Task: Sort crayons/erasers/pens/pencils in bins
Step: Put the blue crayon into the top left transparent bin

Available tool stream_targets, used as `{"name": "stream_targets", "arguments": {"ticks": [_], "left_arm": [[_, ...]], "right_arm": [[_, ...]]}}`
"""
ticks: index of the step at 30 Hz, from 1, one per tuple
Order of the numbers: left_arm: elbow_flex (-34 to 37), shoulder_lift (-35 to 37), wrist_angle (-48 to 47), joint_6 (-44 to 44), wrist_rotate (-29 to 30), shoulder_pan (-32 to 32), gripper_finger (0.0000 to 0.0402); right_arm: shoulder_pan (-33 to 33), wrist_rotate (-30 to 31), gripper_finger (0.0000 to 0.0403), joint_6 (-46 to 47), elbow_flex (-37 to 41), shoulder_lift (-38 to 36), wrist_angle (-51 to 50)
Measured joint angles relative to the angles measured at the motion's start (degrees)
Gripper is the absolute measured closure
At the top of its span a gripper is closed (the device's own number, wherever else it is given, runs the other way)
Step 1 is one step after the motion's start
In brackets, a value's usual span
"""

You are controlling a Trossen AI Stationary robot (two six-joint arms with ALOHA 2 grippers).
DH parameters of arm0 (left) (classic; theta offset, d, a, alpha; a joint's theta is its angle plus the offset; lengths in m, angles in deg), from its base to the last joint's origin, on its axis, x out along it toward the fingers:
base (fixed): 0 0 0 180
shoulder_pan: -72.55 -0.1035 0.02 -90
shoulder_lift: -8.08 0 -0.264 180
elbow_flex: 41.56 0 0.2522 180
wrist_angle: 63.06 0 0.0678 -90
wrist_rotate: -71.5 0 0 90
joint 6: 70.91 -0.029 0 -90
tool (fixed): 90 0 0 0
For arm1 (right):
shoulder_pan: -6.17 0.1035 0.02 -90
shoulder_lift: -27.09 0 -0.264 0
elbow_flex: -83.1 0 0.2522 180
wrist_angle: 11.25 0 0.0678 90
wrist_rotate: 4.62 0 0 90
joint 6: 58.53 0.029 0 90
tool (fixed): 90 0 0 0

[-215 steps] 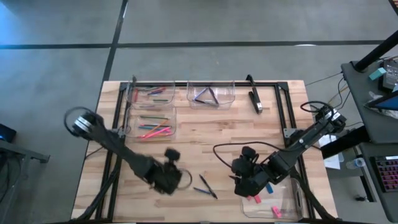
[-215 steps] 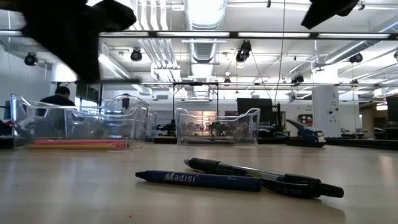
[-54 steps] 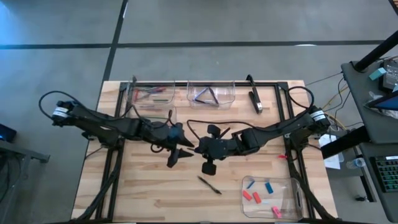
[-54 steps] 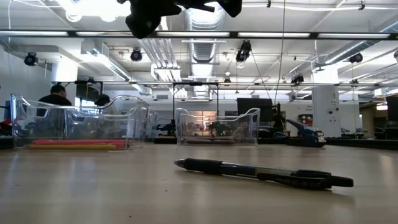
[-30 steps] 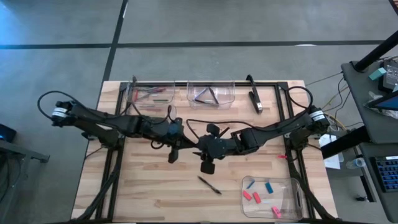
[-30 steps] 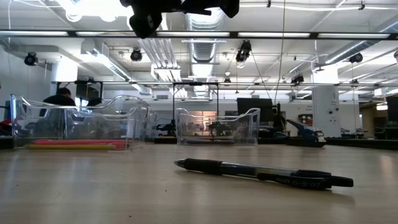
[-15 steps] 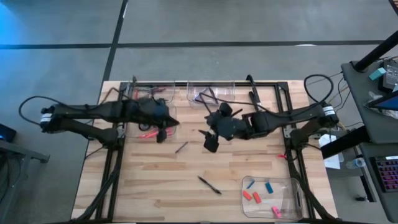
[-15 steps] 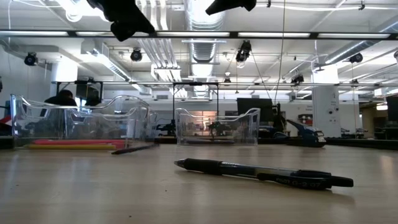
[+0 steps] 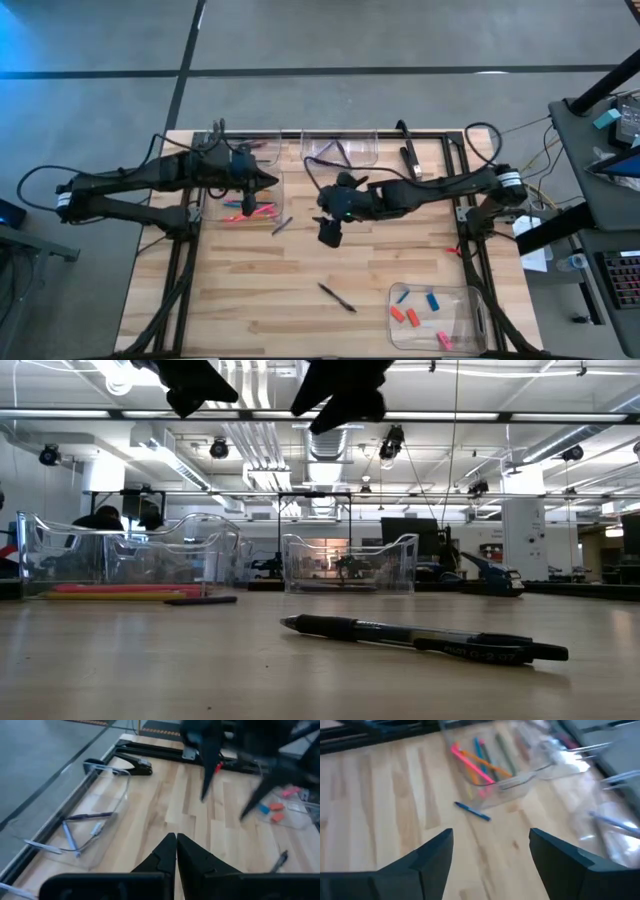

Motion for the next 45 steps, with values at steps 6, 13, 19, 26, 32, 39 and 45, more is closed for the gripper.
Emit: {"name": "stream_targets", "arguments": {"ticks": [6, 13, 19, 26, 32, 39, 45], "left_arm": [[0.06, 1.09, -0.54, 0.48, 0.01, -0.14, 0.0401], [0.63, 0.83, -0.72, 4.59, -1.29, 1.16, 0.0401], [0.66, -3.14, -5.31, 7.59, -1.17, 4.99, 0.0401], [0.68, -10.2, -8.16, 15.25, 4.08, 14.69, 0.0401], [2.01, -14.47, -7.79, 23.29, 15.12, 23.13, 0.0401], [8.16, -16.56, -6.77, 38.61, 26.78, 29.22, 0.0401], [18.06, -16.09, 3.74, 49.74, 40.13, 38.81, 0.0401]], "right_arm": [[-1.77, -4.89, 0.016, -0.37, 0.02, 2.55, 2.16], [-2.17, -4.87, 0.0163, -0.35, 0.02, 1.57, 3.82], [-1.75, -4.87, 0.0168, 0.15, 0.02, 1.35, 3.62], [-0.47, -4.87, 0.017, 1.36, 0.02, 0.82, 1.01], [0.85, -4.31, 0.0175, 3.79, 0.02, -1.83, -4.05], [2.94, -0.91, 0.0179, 4.16, 0.02, -4.41, -4.8], [4.02, 0.57, 0.0179, 4.22, 0.02, -5.95, -5.85]]}}
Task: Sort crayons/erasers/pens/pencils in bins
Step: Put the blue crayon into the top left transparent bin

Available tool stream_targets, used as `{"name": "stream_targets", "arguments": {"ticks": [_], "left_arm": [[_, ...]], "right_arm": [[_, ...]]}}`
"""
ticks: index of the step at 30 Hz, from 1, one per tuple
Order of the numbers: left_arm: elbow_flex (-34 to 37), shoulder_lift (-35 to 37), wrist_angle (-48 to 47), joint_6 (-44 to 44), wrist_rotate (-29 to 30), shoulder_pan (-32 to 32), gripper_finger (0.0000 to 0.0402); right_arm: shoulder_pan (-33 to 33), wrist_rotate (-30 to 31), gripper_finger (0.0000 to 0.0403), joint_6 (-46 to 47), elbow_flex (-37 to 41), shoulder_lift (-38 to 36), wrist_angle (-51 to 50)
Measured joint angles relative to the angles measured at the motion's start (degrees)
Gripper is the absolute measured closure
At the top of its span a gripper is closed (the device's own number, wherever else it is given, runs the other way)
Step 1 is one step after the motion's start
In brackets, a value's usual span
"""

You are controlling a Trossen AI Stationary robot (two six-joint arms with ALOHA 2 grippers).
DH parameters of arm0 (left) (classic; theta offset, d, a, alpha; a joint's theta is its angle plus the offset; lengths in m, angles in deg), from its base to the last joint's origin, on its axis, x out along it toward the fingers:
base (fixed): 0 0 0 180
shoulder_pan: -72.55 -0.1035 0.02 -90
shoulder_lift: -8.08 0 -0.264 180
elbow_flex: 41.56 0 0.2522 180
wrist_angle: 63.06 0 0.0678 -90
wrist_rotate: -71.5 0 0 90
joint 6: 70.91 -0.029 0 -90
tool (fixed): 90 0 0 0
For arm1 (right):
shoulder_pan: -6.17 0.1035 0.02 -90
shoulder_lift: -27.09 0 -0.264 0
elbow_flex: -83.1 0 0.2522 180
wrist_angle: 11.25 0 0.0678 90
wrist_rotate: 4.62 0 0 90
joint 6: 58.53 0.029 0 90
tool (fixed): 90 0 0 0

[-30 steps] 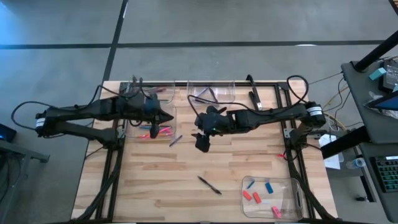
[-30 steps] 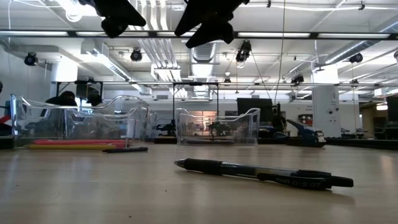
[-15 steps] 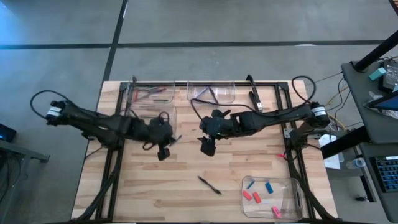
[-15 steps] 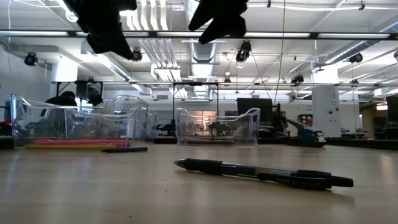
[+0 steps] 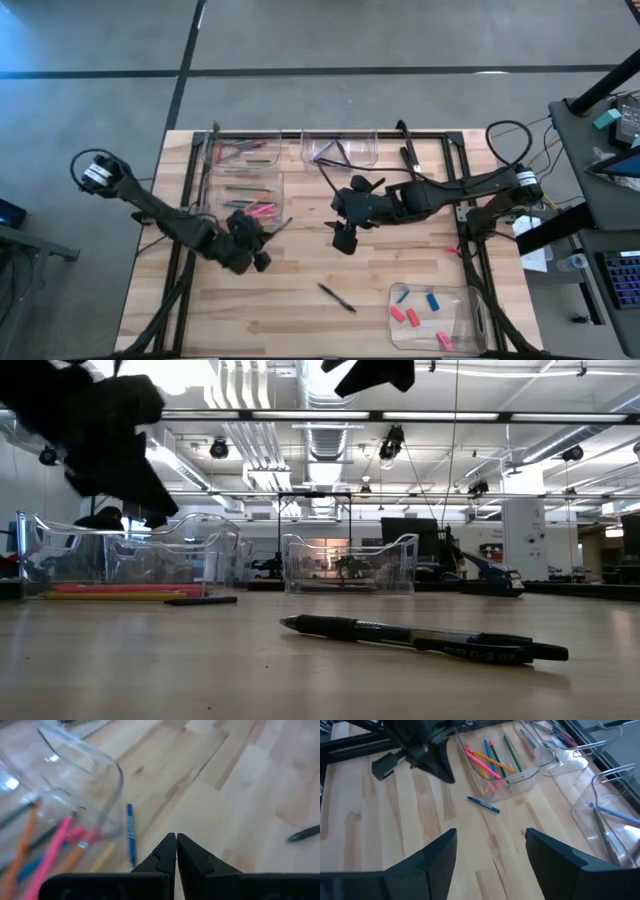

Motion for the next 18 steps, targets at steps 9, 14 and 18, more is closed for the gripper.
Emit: {"name": "stream_targets", "arguments": {"ticks": [9, 14, 18], "left_arm": [[11.01, -9.09, 21.83, 4.76, 2.46, 3.7, 0.0401], [10.92, -13.68, 22.13, 6.21, 2.21, 3.47, 0.0381], [10.11, -15.44, 22.4, 6.24, 2.07, 3.47, 0.033]], "right_arm": [[-0.02, 0.18, 0.0179, -0.53, 0.0, -0.31, -0.09], [-0.02, 0.18, 0.0179, -0.52, 0.0, -0.31, -0.08], [0.0, 0.13, 0.0179, -0.4, 0.0, -0.31, -0.13]]}}
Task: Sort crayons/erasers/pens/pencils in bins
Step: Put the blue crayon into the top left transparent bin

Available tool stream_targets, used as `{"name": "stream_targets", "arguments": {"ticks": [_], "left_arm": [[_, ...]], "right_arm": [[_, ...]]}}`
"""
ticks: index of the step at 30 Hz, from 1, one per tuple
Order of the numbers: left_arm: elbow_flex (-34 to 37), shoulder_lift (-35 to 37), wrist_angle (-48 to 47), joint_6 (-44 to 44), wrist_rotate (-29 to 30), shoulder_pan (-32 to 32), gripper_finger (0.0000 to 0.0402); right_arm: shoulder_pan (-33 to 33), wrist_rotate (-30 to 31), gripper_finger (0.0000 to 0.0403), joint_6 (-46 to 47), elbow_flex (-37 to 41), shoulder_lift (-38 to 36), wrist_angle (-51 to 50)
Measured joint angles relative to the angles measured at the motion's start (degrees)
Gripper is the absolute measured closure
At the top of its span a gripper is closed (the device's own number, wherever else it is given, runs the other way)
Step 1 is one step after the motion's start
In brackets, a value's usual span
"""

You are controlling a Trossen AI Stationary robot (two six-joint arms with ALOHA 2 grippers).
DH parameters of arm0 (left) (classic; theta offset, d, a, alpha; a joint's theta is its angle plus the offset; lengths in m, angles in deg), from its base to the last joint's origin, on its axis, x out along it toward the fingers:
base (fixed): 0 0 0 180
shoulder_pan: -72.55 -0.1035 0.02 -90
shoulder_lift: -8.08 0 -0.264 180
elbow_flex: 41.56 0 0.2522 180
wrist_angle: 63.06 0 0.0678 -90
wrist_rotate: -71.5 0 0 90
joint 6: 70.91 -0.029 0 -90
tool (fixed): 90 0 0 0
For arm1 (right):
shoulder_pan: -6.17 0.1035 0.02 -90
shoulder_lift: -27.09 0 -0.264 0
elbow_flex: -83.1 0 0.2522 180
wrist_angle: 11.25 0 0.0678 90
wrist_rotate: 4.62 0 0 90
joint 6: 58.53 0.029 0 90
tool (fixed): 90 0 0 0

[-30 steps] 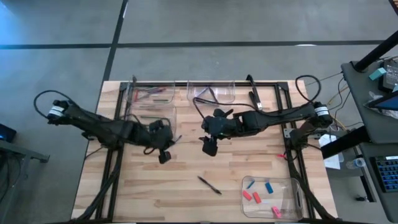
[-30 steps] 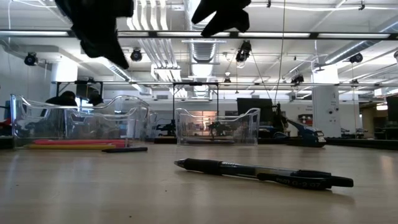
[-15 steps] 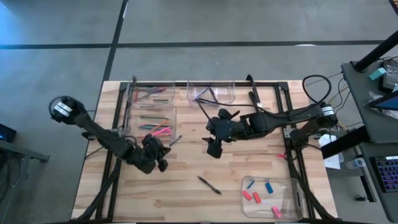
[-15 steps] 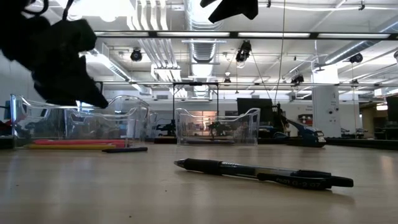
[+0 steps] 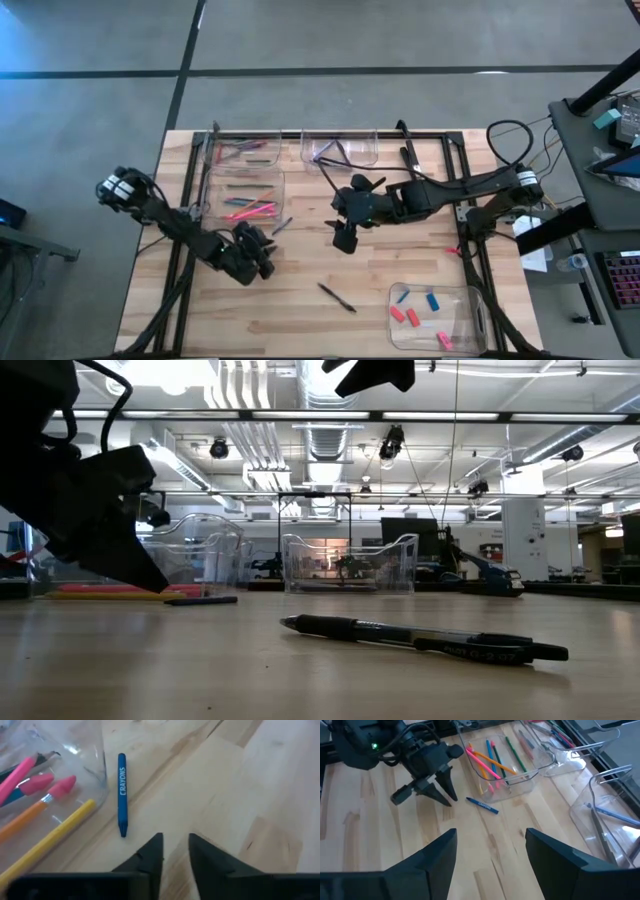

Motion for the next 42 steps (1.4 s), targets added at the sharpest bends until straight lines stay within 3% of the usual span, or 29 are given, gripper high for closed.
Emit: {"name": "stream_targets", "arguments": {"ticks": [5, 9, 31, 42], "left_arm": [[-0.19, -0.27, -0.04, 0.0, 0.55, -0.09, 0.0257], [-0.31, -0.1, -0.08, -0.01, 1.35, -0.09, 0.0223], [-0.28, -0.62, -2.65, -0.3, 4.01, -5.79, 0.0219], [-3.68, -9.21, -1.29, 0.0, 2.34, -5.84, 0.0219]], "right_arm": [[0.0, -0.03, 0.0179, 0.33, 0.0, 0.0, -0.04], [0.0, -0.1, 0.0179, 0.35, 0.0, -0.01, -0.04], [0.0, -0.09, 0.0179, 2.14, 0.0, 0.0, -0.06], [-0.02, 0.52, 0.0179, 2.35, 0.0, 0.03, -0.01]]}}
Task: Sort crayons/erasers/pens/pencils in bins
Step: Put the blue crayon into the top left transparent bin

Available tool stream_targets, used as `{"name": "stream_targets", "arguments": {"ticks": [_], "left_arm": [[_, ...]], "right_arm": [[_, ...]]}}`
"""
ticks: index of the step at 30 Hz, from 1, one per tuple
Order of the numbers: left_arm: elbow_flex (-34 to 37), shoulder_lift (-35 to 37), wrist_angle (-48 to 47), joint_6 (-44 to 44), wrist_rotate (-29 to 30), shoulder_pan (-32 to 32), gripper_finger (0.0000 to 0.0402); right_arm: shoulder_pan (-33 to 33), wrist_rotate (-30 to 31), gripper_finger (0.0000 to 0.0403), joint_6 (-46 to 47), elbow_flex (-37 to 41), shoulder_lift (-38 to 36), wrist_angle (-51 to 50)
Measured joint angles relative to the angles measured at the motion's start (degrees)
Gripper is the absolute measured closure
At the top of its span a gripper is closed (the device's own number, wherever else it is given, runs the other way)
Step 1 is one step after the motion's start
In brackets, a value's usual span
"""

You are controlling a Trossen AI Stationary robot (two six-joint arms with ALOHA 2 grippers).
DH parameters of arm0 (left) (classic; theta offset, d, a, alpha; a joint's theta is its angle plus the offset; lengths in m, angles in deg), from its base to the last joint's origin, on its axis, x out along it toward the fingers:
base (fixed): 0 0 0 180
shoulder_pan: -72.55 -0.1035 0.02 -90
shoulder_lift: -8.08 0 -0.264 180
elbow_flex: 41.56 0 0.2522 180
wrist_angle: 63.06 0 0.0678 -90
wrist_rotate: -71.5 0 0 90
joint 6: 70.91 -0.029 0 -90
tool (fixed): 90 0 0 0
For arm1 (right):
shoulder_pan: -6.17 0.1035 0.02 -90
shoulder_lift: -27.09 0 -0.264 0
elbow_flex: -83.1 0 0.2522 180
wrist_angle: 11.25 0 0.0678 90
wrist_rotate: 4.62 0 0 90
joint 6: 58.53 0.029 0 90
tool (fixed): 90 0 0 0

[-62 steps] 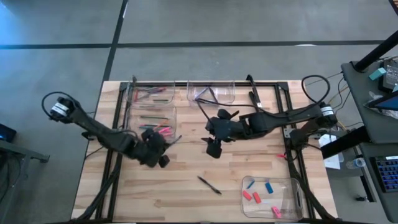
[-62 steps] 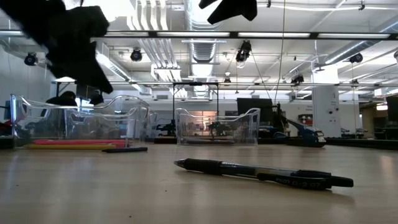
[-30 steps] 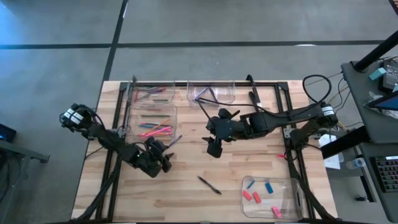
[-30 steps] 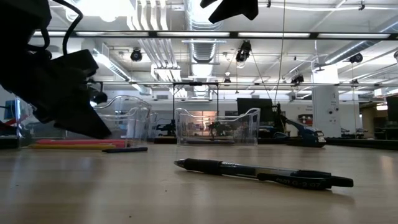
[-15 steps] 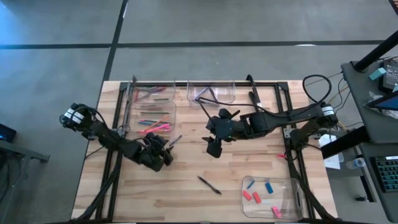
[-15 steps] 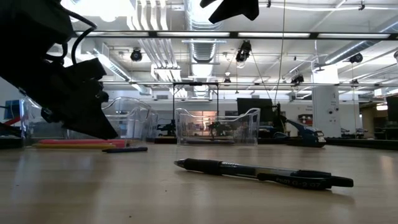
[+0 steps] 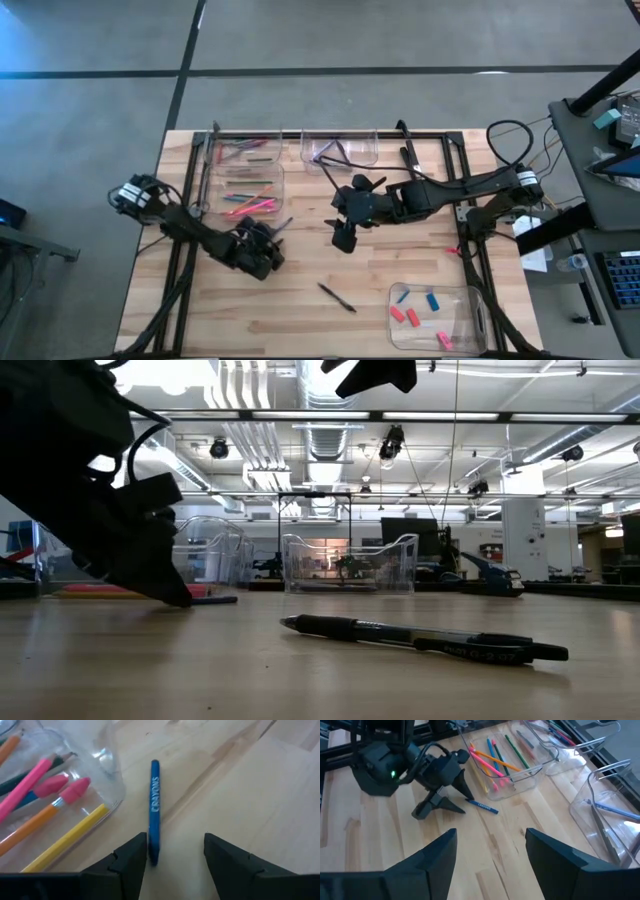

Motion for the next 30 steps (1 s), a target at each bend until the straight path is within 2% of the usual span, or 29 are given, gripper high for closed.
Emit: {"name": "stream_targets", "arguments": {"ticks": [5, 14, 20, 23, 26, 30], "left_arm": [[-2.92, -3.04, 0.11, 0.0, 0.34, -0.04, 0.0219], [-4.78, -3.09, 0.13, -2.94, -1.83, -0.02, 0.0219], [-4.77, -3.15, -0.58, 4.95, -1.78, -1.28, 0.0219], [-5.12, -3.8, -0.71, 6.2, -1.97, -1.61, 0.022], [-5.54, -5.05, -1.65, 6.3, -2.41, -1.69, 0.0235], [-5.95, -7.05, -2.39, 6.4, -3.76, -1.81, 0.028]], "right_arm": [[0.0, 0.2, 0.0179, 0.78, 0.0, 0.03, 0.08], [0.02, 0.28, 0.0179, 1.02, 0.0, 0.03, -0.05], [0.02, 0.39, 0.0179, 0.97, 0.0, 0.06, -0.05], [0.02, 0.39, 0.0179, 0.95, 0.0, 0.08, -0.05], [0.02, 0.39, 0.0179, 0.87, 0.0, 0.08, -0.05], [0.02, 0.37, 0.0179, 0.95, 0.0, 0.08, -0.05]]}}
